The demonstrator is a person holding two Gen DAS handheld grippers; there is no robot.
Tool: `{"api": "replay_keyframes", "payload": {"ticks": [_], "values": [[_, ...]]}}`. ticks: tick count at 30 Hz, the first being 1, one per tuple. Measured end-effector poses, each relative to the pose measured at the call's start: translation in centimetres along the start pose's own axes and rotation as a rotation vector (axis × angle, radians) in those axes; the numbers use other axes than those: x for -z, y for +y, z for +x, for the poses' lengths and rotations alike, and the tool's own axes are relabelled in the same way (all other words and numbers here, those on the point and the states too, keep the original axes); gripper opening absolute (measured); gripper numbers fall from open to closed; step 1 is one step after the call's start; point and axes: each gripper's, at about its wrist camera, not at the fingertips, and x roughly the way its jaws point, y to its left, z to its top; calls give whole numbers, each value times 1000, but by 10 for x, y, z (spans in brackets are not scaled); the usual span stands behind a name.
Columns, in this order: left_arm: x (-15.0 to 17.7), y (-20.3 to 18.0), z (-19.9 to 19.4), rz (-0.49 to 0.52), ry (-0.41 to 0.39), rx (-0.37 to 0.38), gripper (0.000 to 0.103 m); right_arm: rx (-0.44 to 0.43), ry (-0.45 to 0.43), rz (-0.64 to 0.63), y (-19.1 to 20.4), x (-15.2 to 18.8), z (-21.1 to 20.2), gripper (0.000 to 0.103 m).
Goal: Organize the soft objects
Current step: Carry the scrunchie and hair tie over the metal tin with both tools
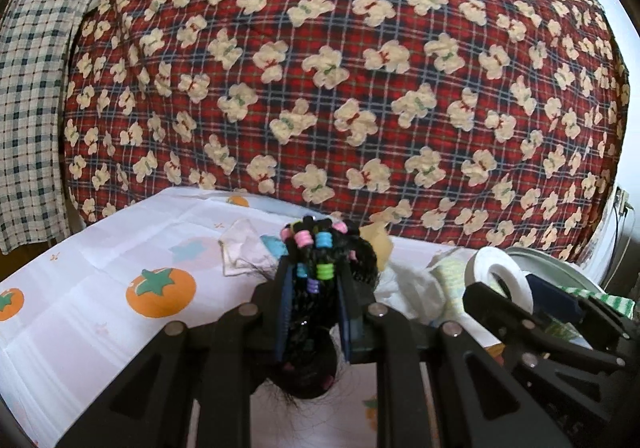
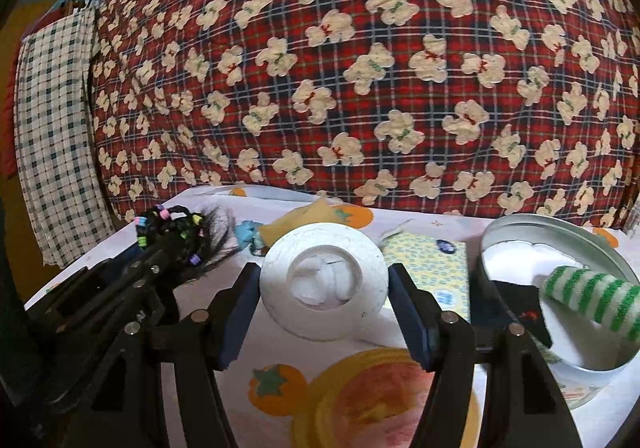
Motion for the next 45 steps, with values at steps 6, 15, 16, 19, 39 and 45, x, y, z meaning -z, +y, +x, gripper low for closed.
{"api": "replay_keyframes", "payload": {"ticks": [6, 15, 16, 19, 39, 45], "values": [[0, -27, -6, 27, -26, 19, 18, 28, -17, 21, -27, 0, -7, 67], [-1, -77, -11, 79, -38, 74, 18, 96, -35, 55, -78, -1, -17, 67], [-1, -82, -12, 84, -39, 81, 18, 106, -35, 61, -86, -2, -18, 67], [-2, -98, -12, 92, -41, 102, 18, 134, -38, 72, -104, -2, -21, 67], [3, -226, -3, 234, -21, 235, 18, 321, -48, 152, -222, -1, -34, 67], [4, -256, 4, 257, 4, 245, 18, 364, -36, 150, -242, 0, -33, 67]]}}
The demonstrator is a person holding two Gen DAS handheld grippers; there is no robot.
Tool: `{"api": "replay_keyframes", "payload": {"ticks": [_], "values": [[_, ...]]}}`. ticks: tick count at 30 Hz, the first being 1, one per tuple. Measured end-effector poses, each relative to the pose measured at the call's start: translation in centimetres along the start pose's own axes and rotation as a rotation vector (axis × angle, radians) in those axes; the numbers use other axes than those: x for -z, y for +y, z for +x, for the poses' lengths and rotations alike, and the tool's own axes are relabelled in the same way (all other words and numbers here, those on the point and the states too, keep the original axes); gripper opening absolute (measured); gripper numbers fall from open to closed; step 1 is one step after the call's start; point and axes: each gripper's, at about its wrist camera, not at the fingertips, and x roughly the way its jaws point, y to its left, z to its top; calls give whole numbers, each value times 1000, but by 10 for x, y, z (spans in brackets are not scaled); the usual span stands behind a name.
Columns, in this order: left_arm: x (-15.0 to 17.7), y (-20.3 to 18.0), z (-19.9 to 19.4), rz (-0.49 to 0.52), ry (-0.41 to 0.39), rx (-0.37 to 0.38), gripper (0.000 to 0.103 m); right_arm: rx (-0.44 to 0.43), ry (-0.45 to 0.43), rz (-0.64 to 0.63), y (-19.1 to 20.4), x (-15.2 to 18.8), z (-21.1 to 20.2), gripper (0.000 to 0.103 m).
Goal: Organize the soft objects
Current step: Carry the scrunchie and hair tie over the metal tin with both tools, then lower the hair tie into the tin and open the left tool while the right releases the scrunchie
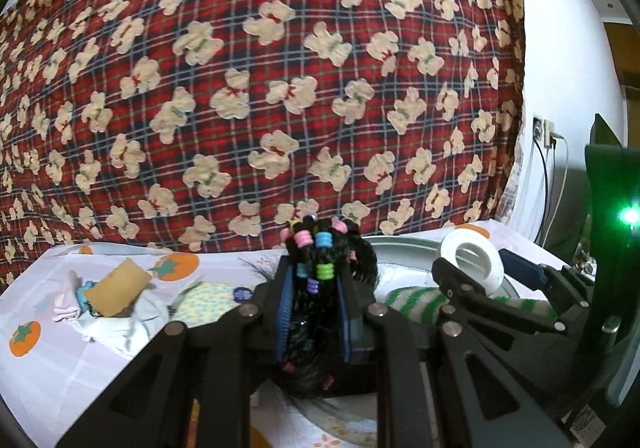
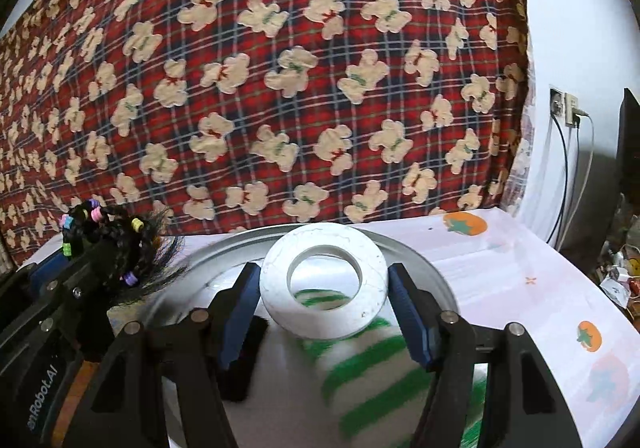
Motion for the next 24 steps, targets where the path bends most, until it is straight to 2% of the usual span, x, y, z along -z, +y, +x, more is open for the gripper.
{"api": "replay_keyframes", "payload": {"ticks": [11, 24], "values": [[5, -21, 31, 6, 80, -23, 18, 33, 41, 6, -25, -2, 17, 67], [14, -29, 51, 26, 131, -55, 18, 14, 114, -8, -23, 3, 33, 67]]}}
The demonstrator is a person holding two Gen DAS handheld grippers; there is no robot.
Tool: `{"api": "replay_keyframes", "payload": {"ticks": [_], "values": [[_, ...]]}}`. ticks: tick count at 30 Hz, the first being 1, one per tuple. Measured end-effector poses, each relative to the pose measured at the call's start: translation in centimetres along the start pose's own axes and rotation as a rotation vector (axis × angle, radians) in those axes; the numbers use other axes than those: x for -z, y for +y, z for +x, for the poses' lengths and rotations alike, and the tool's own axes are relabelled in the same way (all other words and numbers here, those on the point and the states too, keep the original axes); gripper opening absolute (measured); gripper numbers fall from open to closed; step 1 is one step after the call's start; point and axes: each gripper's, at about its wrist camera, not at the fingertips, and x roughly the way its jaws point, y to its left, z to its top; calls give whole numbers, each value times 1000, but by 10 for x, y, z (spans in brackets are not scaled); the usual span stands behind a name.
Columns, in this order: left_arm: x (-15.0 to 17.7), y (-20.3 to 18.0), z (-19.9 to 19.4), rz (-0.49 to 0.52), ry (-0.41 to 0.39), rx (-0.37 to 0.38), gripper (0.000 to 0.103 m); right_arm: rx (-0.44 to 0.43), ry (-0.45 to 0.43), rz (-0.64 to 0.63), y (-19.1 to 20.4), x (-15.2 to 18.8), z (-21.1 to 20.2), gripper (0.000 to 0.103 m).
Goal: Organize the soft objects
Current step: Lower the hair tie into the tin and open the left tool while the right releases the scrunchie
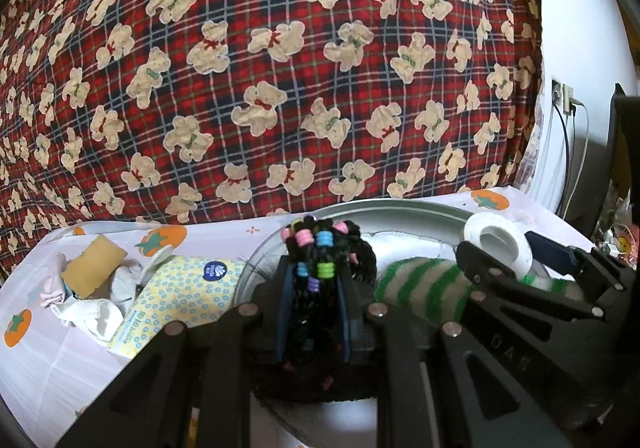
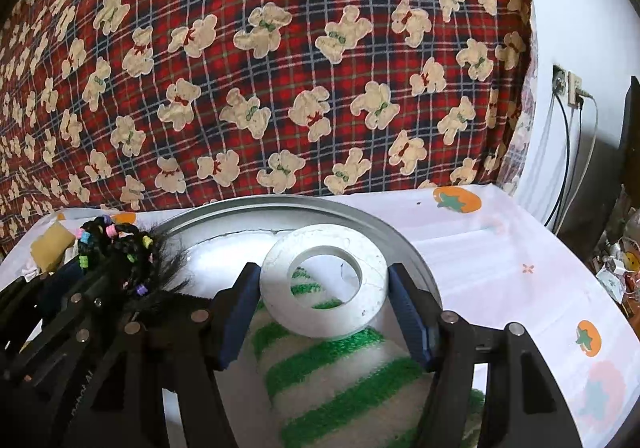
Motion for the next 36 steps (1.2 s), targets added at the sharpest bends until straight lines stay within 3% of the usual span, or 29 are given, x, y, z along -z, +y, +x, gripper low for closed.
{"api": "replay_keyframes", "payload": {"ticks": [6, 11, 13, 15, 18, 21, 24, 36], "values": [[3, -2, 5, 10, 6, -1, 19, 2, 11, -3, 1, 1, 3, 67], [8, -6, 11, 42, 11, -7, 30, -10, 40, -11, 5, 4, 9, 67], [11, -8, 10, 55, 4, -26, 44, -5, 39, -6, 3, 3, 8, 67], [11, -8, 8, 60, -4, -51, 73, -7, 34, 19, -1, 3, 7, 67], [10, 3, 5, 10, -15, -99, 101, -20, 11, 62, -9, 2, 3, 71], [8, 19, 3, -73, -17, -111, 102, -43, -24, 101, -15, 0, -4, 81], [6, 29, -6, -125, -38, -76, 103, -56, -80, 107, -13, -1, -14, 81], [5, 35, -22, -97, -94, -114, 103, -48, -244, 74, -2, 4, -42, 82]]}}
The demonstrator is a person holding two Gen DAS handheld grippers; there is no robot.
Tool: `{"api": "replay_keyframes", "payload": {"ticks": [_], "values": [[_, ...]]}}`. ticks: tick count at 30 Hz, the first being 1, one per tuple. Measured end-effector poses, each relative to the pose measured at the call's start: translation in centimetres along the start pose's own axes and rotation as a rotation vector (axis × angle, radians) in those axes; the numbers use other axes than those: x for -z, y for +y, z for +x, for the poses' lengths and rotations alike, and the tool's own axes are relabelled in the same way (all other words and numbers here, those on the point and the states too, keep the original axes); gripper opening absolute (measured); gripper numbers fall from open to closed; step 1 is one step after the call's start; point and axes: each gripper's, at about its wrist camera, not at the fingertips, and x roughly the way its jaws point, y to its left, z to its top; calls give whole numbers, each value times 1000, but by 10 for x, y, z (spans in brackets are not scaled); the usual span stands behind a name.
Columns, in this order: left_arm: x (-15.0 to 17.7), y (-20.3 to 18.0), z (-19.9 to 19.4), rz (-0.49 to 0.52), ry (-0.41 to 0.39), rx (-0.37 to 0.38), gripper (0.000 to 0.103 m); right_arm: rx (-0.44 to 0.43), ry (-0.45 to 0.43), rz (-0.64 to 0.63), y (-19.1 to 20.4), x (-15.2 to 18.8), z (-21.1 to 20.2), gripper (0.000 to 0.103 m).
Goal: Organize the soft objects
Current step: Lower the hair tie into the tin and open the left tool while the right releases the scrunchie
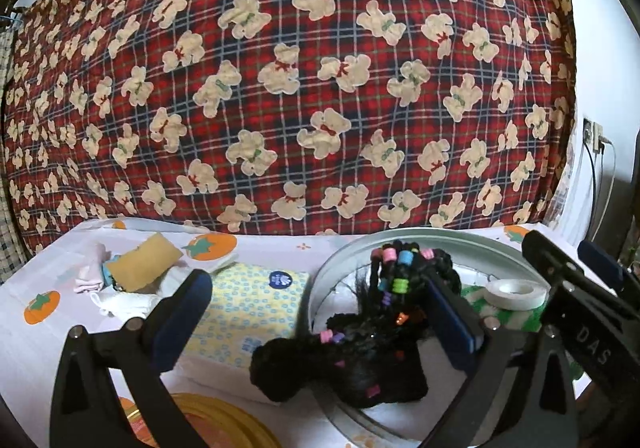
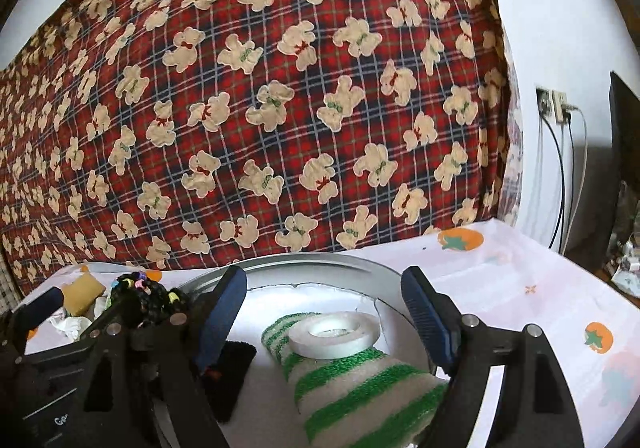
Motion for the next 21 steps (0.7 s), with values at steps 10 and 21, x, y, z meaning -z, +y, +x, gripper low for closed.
{"api": "replay_keyframes", "payload": {"ticks": [10, 21], "values": [[5, 12, -10, 6, -32, -20, 103, -4, -59, -43, 16, 8, -12, 82], [9, 37, -25, 8, -87, -23, 103, -7, -81, -96, 35, 15, -18, 82]]}}
